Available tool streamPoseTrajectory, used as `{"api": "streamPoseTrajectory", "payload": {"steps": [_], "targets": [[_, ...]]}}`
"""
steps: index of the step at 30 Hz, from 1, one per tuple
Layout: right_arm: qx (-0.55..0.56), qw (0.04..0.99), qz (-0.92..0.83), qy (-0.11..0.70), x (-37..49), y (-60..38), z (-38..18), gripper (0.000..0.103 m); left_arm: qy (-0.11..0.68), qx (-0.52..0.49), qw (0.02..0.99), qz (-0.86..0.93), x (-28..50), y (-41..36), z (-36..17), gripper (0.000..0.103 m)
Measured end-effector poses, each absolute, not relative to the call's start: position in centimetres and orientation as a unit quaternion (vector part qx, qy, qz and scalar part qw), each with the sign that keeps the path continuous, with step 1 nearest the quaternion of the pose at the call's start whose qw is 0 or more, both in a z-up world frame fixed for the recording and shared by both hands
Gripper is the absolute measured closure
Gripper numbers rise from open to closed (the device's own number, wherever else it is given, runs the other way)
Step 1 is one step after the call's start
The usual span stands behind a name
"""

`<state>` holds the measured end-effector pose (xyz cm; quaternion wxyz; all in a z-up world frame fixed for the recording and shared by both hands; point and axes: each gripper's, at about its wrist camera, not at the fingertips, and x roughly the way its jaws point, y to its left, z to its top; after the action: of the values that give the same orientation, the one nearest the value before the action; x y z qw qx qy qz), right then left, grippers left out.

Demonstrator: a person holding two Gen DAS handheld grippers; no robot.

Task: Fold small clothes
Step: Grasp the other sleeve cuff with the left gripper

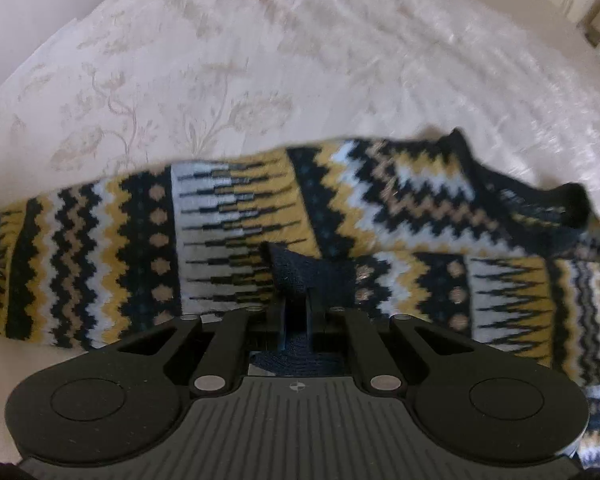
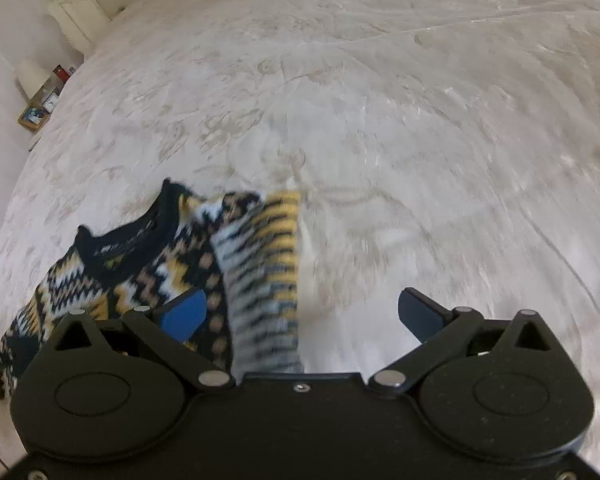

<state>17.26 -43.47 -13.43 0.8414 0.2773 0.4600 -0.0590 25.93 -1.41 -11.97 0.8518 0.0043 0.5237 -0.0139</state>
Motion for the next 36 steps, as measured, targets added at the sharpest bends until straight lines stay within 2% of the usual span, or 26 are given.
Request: {"api": "streamPoseTrajectory", "payload": {"steps": [4,6,7,8,16,18,19,20,21,22,27,33,34,36], "targets": [[0.290,0.838,-0.062,0.458,19.6,-44.5,-14.7,0.004,0.537,0.020,0.844,-0.011,26.6,-1.6,-13.7,0.092],[0.298,0.832,-0.070,0.462,20.5,-44.9,-15.5,0.017,0.536,0.037,0.843,-0.018,26.9,-1.9,-14.2,0.093],[0.300,0.829,-0.075,0.466,20.9,-45.2,-15.9,0.026,0.535,0.040,0.843,-0.020,26.9,-1.9,-14.3,0.093],[0.303,0.827,-0.077,0.468,21.2,-45.4,-16.3,0.030,0.535,0.041,0.843,-0.021,27.2,-1.9,-14.5,0.093],[0.336,0.826,-0.049,0.450,23.2,-45.6,-17.5,0.031,0.519,0.037,0.854,-0.032,27.0,-1.7,-14.9,0.092],[0.338,0.827,-0.039,0.448,23.7,-45.2,-17.7,0.041,0.517,0.035,0.855,-0.033,26.7,-1.5,-14.8,0.092],[0.340,0.826,-0.037,0.448,24.0,-45.1,-17.7,0.050,0.517,0.034,0.855,-0.032,26.6,-1.4,-14.8,0.092],[0.343,0.824,-0.032,0.450,24.2,-44.9,-17.7,0.068,0.517,0.033,0.855,-0.032,26.6,-1.4,-14.8,0.092],[0.342,0.822,-0.026,0.454,24.4,-44.8,-17.7,0.080,0.517,0.032,0.855,-0.032,26.5,-1.4,-14.8,0.092],[0.330,0.824,-0.023,0.460,24.6,-44.3,-17.3,0.088,0.517,0.031,0.855,-0.031,26.5,-1.4,-14.8,0.092],[0.183,0.878,-0.044,0.440,23.5,-41.9,-13.2,0.091,0.517,0.016,0.855,-0.029,26.5,-1.0,-14.6,0.092],[0.227,0.844,-0.086,0.479,23.8,-43.6,-16.2,0.089,0.517,0.014,0.855,-0.030,26.5,-1.0,-14.6,0.092],[0.229,0.845,-0.085,0.475,23.8,-43.4,-16.1,0.078,0.517,0.012,0.855,-0.030,26.6,-1.0,-14.6,0.092],[0.238,0.847,-0.092,0.466,23.8,-43.1,-15.7,0.064,0.517,0.012,0.855,-0.032,26.6,-1.0,-14.6,0.092]]}}
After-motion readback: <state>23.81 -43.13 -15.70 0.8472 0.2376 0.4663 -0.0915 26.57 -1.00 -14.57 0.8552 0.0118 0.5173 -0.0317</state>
